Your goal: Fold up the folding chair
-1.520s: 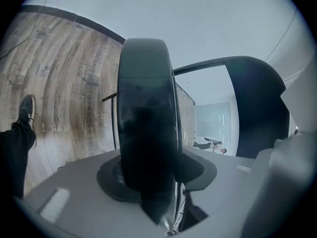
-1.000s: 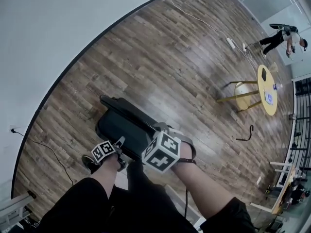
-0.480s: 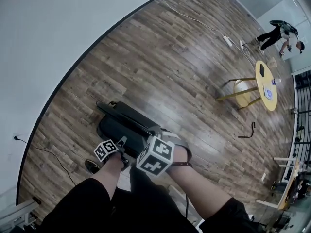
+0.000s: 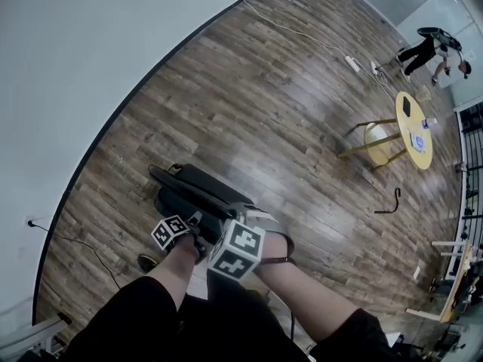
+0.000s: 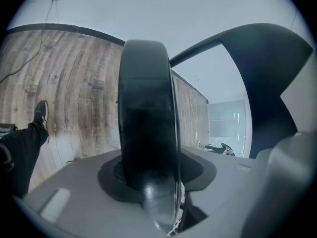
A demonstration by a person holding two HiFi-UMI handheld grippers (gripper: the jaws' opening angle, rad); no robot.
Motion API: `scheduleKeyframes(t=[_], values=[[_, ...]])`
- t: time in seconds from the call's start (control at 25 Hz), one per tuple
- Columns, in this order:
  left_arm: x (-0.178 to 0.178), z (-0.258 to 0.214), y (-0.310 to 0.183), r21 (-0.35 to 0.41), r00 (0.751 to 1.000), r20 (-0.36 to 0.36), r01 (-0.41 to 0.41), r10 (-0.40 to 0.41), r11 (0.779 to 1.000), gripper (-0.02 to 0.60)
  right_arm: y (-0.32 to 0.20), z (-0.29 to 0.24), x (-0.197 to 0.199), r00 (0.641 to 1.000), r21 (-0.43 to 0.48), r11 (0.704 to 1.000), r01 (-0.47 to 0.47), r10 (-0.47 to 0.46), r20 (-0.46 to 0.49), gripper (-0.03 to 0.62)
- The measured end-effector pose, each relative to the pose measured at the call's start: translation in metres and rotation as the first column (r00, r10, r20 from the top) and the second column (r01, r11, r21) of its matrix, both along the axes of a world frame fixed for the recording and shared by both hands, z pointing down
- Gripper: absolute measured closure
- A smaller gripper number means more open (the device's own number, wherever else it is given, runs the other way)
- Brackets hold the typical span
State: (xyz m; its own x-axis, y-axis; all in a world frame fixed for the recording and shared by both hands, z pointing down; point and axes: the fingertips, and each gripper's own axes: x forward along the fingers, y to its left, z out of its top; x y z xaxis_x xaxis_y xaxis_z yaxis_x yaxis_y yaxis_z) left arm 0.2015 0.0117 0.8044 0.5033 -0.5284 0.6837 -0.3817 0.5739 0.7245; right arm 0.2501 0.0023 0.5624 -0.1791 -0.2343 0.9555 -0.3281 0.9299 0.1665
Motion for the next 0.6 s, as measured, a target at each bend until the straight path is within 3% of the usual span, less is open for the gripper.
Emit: scheduleKeyframes(t=[0.6], values=[[0.014, -0.020, -0.034, 0.002, 1.000, 0.001, -0.003, 0.003, 1.000, 0.407, -0.006, -0.002, -0.001, 1.000, 0.030, 1.000, 0.004, -0.003, -0.010, 0.540]])
